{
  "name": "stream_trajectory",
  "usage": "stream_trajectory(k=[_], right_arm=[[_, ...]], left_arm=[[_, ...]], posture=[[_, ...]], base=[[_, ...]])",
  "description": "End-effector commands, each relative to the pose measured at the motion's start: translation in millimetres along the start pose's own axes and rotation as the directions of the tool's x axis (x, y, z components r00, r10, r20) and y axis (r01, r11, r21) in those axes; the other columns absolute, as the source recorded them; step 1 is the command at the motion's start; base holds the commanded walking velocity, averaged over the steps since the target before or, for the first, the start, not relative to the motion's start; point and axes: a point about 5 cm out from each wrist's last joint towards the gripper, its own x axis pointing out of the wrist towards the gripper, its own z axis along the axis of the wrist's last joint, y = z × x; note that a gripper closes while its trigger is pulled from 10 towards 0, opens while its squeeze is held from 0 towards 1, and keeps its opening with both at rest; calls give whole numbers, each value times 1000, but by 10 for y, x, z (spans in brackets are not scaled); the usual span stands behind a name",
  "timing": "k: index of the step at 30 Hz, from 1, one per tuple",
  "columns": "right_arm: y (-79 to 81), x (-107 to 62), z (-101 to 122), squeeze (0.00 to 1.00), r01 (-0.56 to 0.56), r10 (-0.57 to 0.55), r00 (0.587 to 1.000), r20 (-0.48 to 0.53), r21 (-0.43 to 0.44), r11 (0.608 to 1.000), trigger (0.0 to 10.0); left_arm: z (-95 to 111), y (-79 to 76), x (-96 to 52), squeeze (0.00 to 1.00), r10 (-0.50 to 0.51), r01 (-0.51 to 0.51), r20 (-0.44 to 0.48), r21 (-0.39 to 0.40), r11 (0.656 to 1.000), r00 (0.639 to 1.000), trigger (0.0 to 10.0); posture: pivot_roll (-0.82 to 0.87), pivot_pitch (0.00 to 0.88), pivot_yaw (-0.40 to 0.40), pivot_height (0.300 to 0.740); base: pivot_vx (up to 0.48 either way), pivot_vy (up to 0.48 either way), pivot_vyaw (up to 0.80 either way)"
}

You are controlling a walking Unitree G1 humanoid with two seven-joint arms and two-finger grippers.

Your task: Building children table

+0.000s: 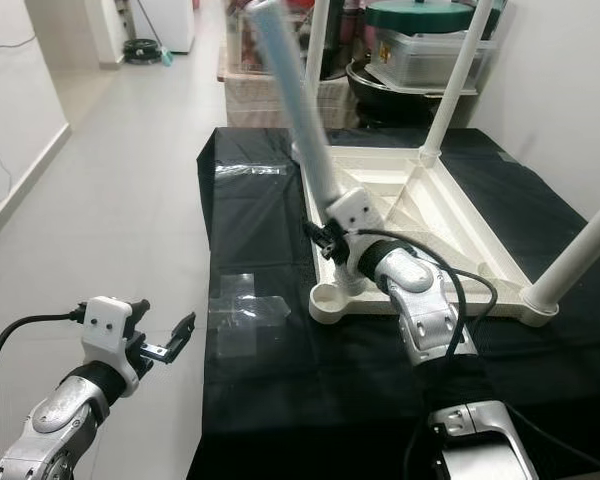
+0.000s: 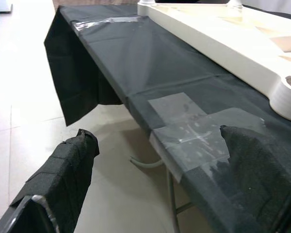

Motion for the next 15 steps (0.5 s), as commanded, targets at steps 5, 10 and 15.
stream_trajectory(k=[5,10,15], right_arm=[[-10,-49,-280,0,52,-41,996,-80,134,990,10000],[-158,-33,-189,0,162,-162,986,-28,342,926,10000],[-135,-33,-119,0,135,-151,989,8,400,907,10000]], left_arm=[[-13,7,-8,0,5,-5,-1,5,1000,1000,10000],[-14,19,-21,0,4,-4,-4,7,1000,1000,10000],[-7,26,-14,0,2,-2,-3,8,1000,1000,10000]], posture=[[82,0,-62,740],[87,0,-58,740],[87,0,-55,740]], base=[[0,0,0],[0,0,0],[0,0,0]])
